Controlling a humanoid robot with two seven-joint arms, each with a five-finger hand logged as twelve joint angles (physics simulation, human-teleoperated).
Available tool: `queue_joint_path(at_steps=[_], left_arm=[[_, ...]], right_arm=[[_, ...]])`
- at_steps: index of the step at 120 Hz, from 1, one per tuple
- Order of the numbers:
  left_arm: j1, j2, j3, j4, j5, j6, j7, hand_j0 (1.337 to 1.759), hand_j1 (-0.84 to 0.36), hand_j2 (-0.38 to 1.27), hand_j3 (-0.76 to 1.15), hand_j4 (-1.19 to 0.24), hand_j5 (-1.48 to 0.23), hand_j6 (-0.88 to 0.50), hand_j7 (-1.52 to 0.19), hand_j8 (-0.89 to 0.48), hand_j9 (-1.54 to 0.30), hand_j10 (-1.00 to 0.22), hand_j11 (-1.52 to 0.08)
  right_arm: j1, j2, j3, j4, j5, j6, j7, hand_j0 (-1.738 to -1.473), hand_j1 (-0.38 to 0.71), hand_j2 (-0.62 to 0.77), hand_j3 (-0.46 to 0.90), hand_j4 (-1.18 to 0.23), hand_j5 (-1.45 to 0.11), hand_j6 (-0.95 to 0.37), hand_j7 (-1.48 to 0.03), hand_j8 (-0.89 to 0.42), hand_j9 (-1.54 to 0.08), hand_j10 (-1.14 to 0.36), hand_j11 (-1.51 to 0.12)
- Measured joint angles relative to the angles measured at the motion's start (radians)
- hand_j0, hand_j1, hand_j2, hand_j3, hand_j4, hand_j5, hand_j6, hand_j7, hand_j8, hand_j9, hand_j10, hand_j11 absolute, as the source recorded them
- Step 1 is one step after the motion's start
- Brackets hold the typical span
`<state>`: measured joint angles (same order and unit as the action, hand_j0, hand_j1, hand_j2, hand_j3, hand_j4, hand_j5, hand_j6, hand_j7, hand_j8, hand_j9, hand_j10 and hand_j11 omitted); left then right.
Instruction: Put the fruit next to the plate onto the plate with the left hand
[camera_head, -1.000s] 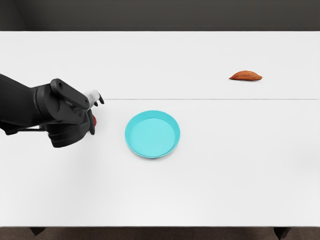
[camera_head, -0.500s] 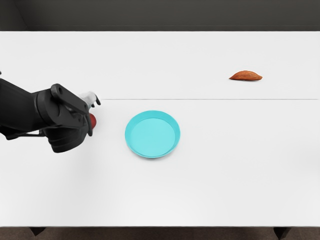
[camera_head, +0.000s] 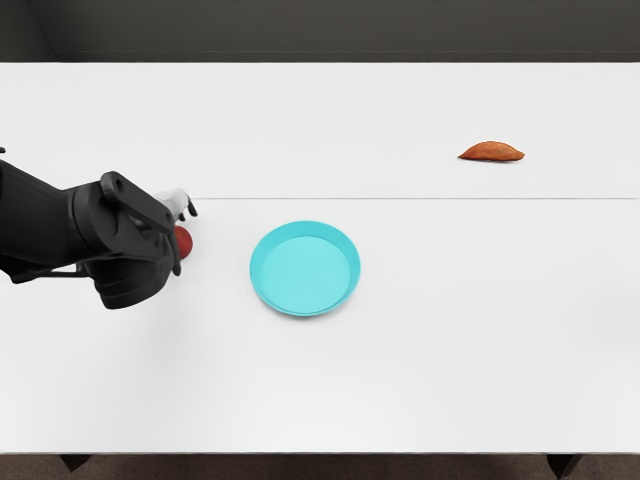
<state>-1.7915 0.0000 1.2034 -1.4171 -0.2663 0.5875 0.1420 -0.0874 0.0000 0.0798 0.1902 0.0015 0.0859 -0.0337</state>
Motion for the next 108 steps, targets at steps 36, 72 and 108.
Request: queue_joint_path(at_steps=[36, 72, 108], left_arm=[[0.006, 0.0, 0.014, 0.004, -0.017, 0.0, 0.0, 1.658, -0.08, 0.07, 0.0, -0.36, -0.46, -0.36, -0.46, -0.36, -0.46, -0.36, -0.46], [-0.01, 0.0, 0.011, 0.004, -0.085, -0.122, -0.001, 1.656, -0.5, 0.15, 0.15, -0.69, -0.84, 0.19, -1.24, 0.09, -1.18, -0.59, -0.97], [-0.263, 0.055, -0.022, 0.0, -0.095, -0.454, -0.004, 1.64, -0.43, 0.21, 0.03, -0.69, -1.07, -0.18, -1.2, -0.22, -1.21, -0.63, -1.17]], right_arm=[[0.0, 0.0, 0.0, 0.0, 0.0, 0.0, 0.0, -1.658, -0.33, 0.0, 0.0, -0.02, -0.02, -0.02, -0.02, -0.02, -0.02, -0.02, -0.02], [0.0, 0.0, 0.0, 0.0, 0.0, 0.0, 0.0, -1.658, -0.33, 0.0, 0.0, -0.02, -0.02, -0.02, -0.02, -0.02, -0.02, -0.02, -0.02], [0.0, 0.0, 0.0, 0.0, 0.0, 0.0, 0.0, -1.658, -0.33, 0.0, 0.0, -0.01, -0.02, -0.01, -0.02, -0.02, -0.02, -0.02, -0.02]])
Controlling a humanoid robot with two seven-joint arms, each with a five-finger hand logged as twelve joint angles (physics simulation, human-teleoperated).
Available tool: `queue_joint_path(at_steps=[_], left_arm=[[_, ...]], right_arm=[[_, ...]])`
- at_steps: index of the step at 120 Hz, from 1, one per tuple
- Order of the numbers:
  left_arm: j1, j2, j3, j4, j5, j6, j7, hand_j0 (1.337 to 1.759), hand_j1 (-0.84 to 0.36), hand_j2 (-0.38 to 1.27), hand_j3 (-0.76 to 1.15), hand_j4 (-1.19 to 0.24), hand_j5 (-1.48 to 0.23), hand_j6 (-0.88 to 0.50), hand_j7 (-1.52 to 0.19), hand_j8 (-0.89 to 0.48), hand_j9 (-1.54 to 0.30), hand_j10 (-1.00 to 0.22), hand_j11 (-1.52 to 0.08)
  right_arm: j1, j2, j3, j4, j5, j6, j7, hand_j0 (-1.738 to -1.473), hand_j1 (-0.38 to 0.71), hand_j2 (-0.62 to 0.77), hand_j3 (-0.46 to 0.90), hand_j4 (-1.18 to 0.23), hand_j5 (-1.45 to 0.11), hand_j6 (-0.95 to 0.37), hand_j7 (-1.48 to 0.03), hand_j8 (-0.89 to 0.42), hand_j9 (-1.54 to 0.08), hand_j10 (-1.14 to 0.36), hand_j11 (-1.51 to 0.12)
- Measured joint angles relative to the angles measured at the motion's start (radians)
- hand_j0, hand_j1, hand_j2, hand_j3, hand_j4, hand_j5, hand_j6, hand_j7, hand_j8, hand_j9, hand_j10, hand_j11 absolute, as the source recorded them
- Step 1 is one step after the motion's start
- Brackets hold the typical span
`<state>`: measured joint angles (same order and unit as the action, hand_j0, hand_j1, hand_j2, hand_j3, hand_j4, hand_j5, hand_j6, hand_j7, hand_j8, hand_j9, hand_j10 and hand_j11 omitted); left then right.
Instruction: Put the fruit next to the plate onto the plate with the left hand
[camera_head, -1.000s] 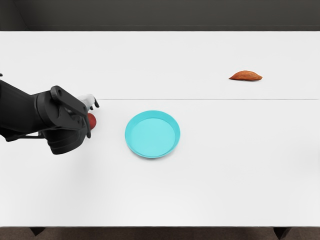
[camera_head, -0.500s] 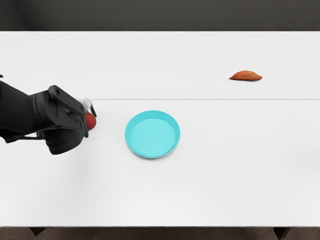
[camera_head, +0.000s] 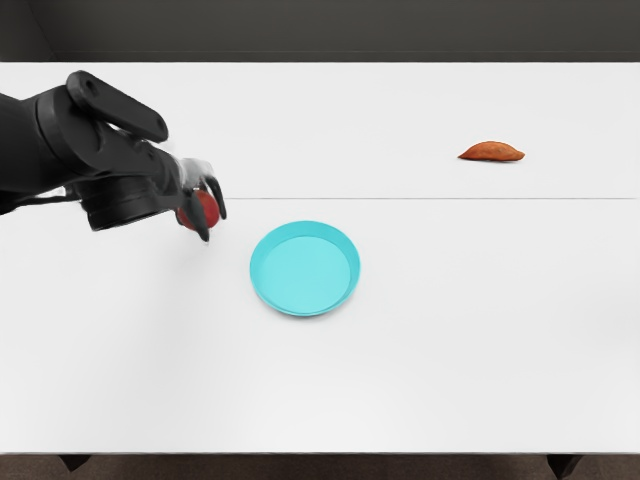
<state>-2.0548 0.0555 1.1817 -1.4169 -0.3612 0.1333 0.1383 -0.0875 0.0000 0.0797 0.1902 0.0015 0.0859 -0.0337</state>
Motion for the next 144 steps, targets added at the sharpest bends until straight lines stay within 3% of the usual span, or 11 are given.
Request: queue_joint_path(at_steps=[10, 21, 39, 68, 89, 94, 109, 129, 135, 144], left_arm=[[-0.012, 0.059, -0.063, 0.005, 0.004, -0.139, 0.001, 1.637, -0.42, 0.27, 0.02, -0.72, -1.07, -0.22, -1.18, -0.25, -1.21, -0.66, -1.2], [0.012, 0.069, -0.206, 0.008, 0.022, -0.205, 0.007, 1.637, -0.4, 0.27, 0.01, -0.74, -1.11, -0.25, -1.19, -0.28, -1.22, -0.68, -1.21], [0.137, 0.004, -0.371, 0.103, 0.121, -0.237, 0.015, 1.635, -0.42, 0.3, 0.01, -0.7, -1.15, -0.24, -1.22, -0.26, -1.25, -0.64, -1.23], [0.204, -0.038, -0.412, 0.261, 0.204, -0.244, 0.017, 1.632, -0.42, 0.31, 0.0, -0.71, -1.16, -0.24, -1.21, -0.26, -1.25, -0.65, -1.24], [0.208, -0.043, -0.407, 0.303, 0.217, -0.244, 0.018, 1.632, -0.41, 0.3, 0.0, -0.73, -1.1, -0.27, -1.16, -0.28, -1.2, -0.67, -1.21], [0.209, -0.043, -0.407, 0.306, 0.214, -0.244, 0.017, 1.636, -0.36, 0.27, 0.0, -0.72, -0.98, -0.28, -1.04, -0.29, -1.07, -0.69, -1.08], [0.249, -0.055, -0.379, 0.309, 0.215, -0.246, 0.017, 1.646, -0.04, 0.15, 0.0, -0.41, -0.54, -0.16, -0.57, -0.16, -0.59, -0.38, -0.59], [0.242, -0.053, -0.352, 0.308, 0.215, -0.255, 0.016, 1.653, 0.18, 0.07, 0.0, -0.18, -0.24, -0.07, -0.25, -0.07, -0.26, -0.17, -0.26], [0.237, 0.039, -0.353, 0.298, 0.209, -0.283, 0.015, 1.654, 0.21, 0.05, 0.0, -0.14, -0.19, -0.06, -0.2, -0.06, -0.21, -0.13, -0.21], [0.27, 0.266, -0.393, 0.277, 0.176, -0.483, 0.012, 1.655, 0.25, 0.04, 0.0, -0.1, -0.13, -0.04, -0.14, -0.04, -0.14, -0.09, -0.14]], right_arm=[[0.0, 0.0, 0.0, 0.0, 0.0, 0.0, 0.0, -1.658, -0.33, 0.0, 0.0, -0.01, -0.02, -0.01, -0.02, -0.01, -0.02, -0.01, -0.02], [0.0, 0.0, 0.0, 0.0, 0.0, 0.0, 0.0, -1.658, -0.33, 0.0, 0.0, -0.01, -0.02, -0.01, -0.02, -0.01, -0.02, -0.01, -0.02], [0.0, 0.0, 0.0, 0.0, 0.0, 0.0, 0.0, -1.658, -0.33, 0.0, 0.0, -0.01, -0.02, -0.01, -0.02, -0.01, -0.02, -0.01, -0.02], [0.0, 0.0, 0.0, 0.0, 0.0, 0.0, 0.0, -1.658, -0.33, 0.0, 0.0, -0.01, -0.02, -0.01, -0.02, -0.01, -0.02, -0.01, -0.02], [0.0, 0.0, 0.0, 0.0, 0.0, 0.0, 0.0, -1.658, -0.33, 0.0, 0.0, -0.01, -0.02, -0.01, -0.02, -0.01, -0.02, -0.01, -0.02], [0.0, 0.0, 0.0, 0.0, 0.0, 0.0, 0.0, -1.658, -0.33, 0.0, 0.0, -0.01, -0.02, -0.01, -0.02, -0.01, -0.02, -0.02, -0.02], [0.0, 0.0, 0.0, 0.0, 0.0, 0.0, 0.0, -1.658, -0.33, 0.0, 0.0, -0.02, -0.02, -0.02, -0.02, -0.02, -0.02, -0.02, -0.02], [0.0, 0.0, 0.0, 0.0, 0.0, 0.0, 0.0, -1.658, -0.33, 0.0, 0.0, -0.02, -0.02, -0.02, -0.02, -0.02, -0.02, -0.02, -0.02], [0.0, 0.0, 0.0, 0.0, 0.0, 0.0, 0.0, -1.658, -0.33, 0.0, 0.0, -0.02, -0.02, -0.02, -0.02, -0.02, -0.02, -0.02, -0.02], [0.0, 0.0, 0.0, 0.0, 0.0, 0.0, 0.0, -1.658, -0.33, 0.0, 0.0, -0.02, -0.02, -0.02, -0.02, -0.02, -0.02, -0.02, -0.02]])
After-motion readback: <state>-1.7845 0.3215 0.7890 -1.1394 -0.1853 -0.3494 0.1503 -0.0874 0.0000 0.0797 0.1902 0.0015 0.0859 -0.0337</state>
